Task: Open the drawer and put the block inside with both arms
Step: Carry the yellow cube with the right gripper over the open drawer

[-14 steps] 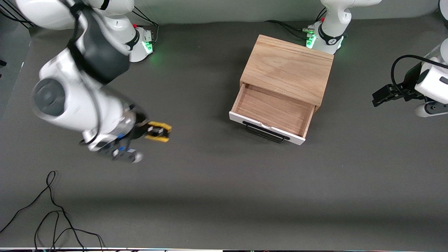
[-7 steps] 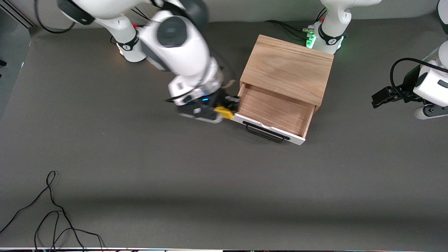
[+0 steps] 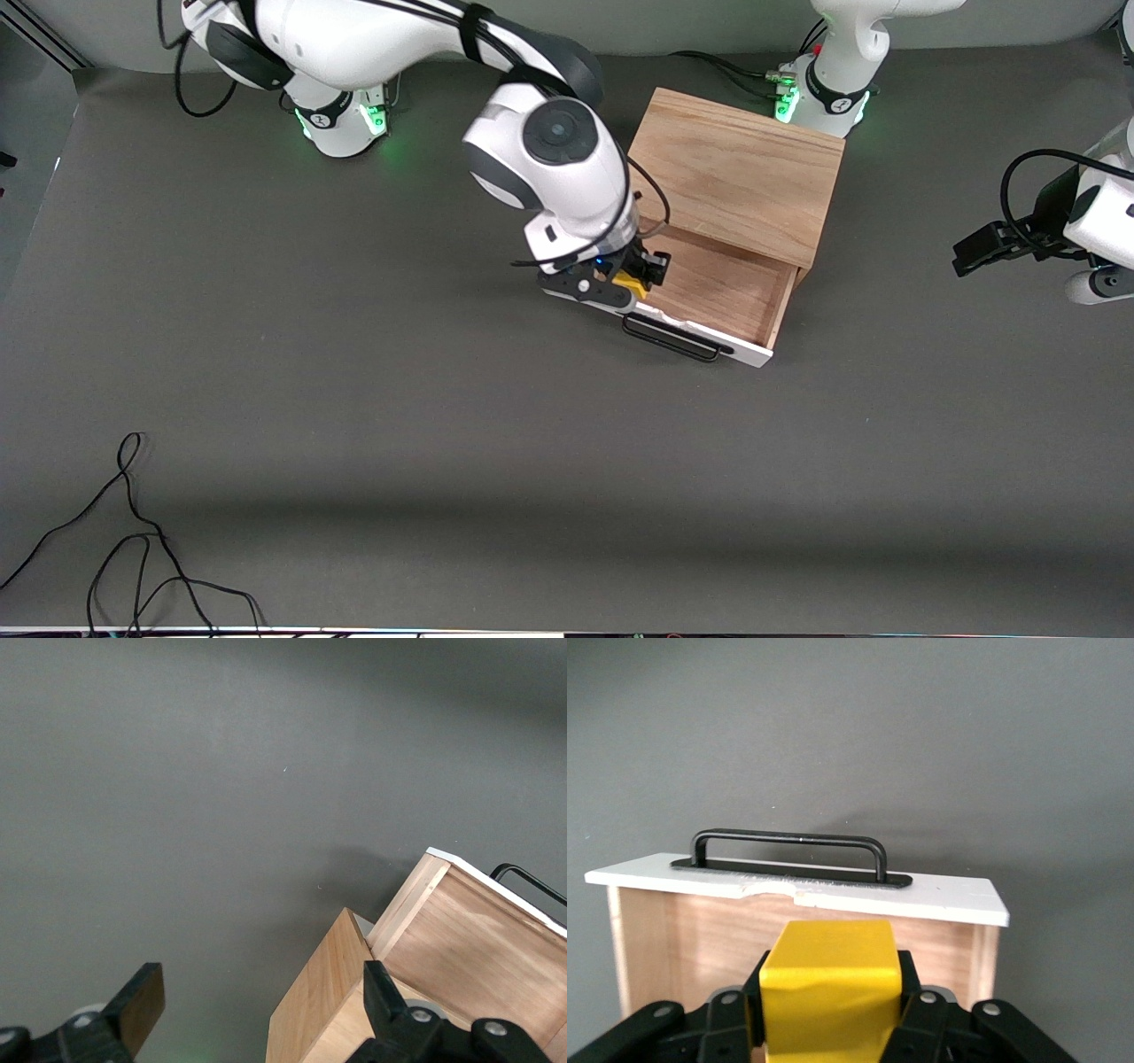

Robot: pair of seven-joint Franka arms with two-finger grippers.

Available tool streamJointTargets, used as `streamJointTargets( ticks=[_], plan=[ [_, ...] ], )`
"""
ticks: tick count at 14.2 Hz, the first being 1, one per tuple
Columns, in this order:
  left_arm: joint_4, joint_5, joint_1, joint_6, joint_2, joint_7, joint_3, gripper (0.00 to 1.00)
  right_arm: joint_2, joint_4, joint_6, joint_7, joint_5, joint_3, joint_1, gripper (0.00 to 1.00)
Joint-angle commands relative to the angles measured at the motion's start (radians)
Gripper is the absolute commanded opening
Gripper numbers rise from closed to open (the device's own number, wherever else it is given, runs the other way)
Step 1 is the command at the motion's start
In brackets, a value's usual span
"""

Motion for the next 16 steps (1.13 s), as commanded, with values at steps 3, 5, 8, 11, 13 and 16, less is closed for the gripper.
streamJointTargets(
  ticks=[3,5,8,11,13,16],
  plan=[
    [-0.006,0.017,0.003,0.011,-0.007,0.0,-0.003,1.0,0.069,0.046,0.013,0.105,-0.036,-0.027,0.079,0.35],
    [-0.006,0.017,0.003,0.01,-0.007,0.0,-0.003,1.0,0.071,0.041,0.013,0.119,-0.038,-0.027,0.088,0.35],
    [-0.006,0.017,0.0,0.007,-0.007,-0.002,-0.005,0.99,0.104,0.041,0.015,0.119,-0.078,-0.047,0.114,0.35],
    [-0.006,0.017,0.0,0.007,-0.007,-0.002,-0.007,0.99,0.135,0.041,0.081,0.12,-0.11,-0.048,0.119,0.35],
    [-0.006,0.017,0.0,0.007,-0.007,-0.002,-0.007,1.0,0.138,0.041,0.101,0.134,-0.112,-0.05,0.132,0.35],
    [-0.006,0.017,0.0,0.005,-0.007,-0.002,-0.007,0.99,0.154,0.041,0.11,0.161,-0.144,-0.048,0.143,0.43]
  ],
)
